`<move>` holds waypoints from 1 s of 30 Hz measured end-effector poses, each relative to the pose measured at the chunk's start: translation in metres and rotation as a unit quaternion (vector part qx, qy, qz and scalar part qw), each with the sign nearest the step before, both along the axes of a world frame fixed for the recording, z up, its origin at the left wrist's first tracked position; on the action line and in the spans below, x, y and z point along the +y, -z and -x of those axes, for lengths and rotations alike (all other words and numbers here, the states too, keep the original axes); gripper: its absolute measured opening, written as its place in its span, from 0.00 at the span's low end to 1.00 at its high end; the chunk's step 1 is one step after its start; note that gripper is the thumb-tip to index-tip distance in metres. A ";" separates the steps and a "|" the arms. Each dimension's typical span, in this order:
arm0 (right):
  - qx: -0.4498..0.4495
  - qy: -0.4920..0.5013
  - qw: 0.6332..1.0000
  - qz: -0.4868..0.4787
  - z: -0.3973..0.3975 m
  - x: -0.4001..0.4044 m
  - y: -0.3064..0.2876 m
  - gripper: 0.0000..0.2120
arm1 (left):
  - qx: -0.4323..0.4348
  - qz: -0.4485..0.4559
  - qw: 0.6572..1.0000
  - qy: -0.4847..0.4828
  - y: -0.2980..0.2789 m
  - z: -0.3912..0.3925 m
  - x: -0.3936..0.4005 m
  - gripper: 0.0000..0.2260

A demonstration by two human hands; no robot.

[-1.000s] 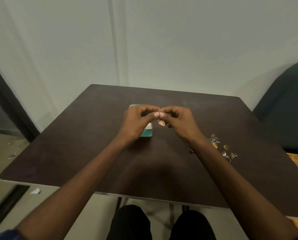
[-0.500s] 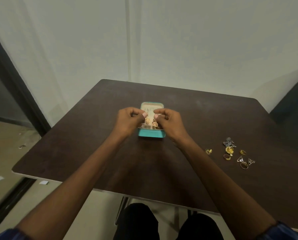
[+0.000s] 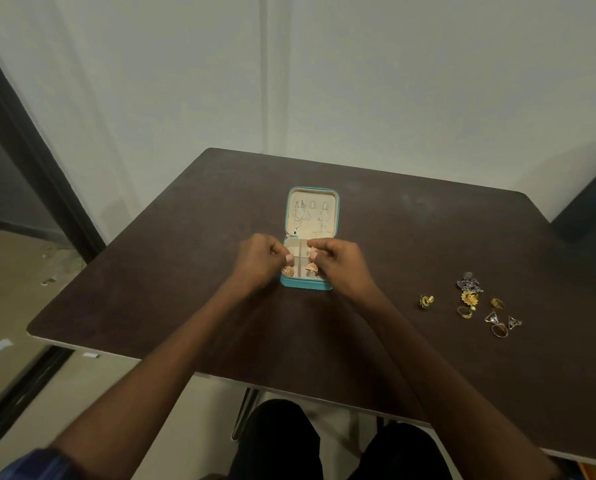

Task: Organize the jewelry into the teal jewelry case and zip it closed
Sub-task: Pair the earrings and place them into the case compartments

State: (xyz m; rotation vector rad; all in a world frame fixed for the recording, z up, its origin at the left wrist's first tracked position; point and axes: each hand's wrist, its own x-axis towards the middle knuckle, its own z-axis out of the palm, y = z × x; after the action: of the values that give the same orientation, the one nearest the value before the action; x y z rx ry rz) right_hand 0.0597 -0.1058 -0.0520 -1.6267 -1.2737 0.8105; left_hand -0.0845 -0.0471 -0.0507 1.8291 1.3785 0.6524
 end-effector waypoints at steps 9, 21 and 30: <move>-0.051 -0.022 0.998 -0.008 0.001 0.003 0.002 0.13 | 0.112 -0.113 0.987 0.019 0.005 -0.013 -0.001 0.03; -0.064 -0.045 0.997 0.028 0.014 0.016 -0.007 0.07 | 0.041 -0.121 0.991 -0.029 0.016 -0.002 -0.008 0.09; -0.209 -0.002 0.978 0.011 0.017 0.024 0.000 0.09 | -0.011 -0.084 0.995 -0.043 0.021 0.000 -0.008 0.06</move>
State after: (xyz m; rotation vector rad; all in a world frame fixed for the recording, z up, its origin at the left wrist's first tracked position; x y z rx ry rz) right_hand 0.0430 -0.0818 -0.0523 -1.8779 -1.5606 0.4974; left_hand -0.0847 -0.0548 -0.0714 1.8950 1.4301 0.8536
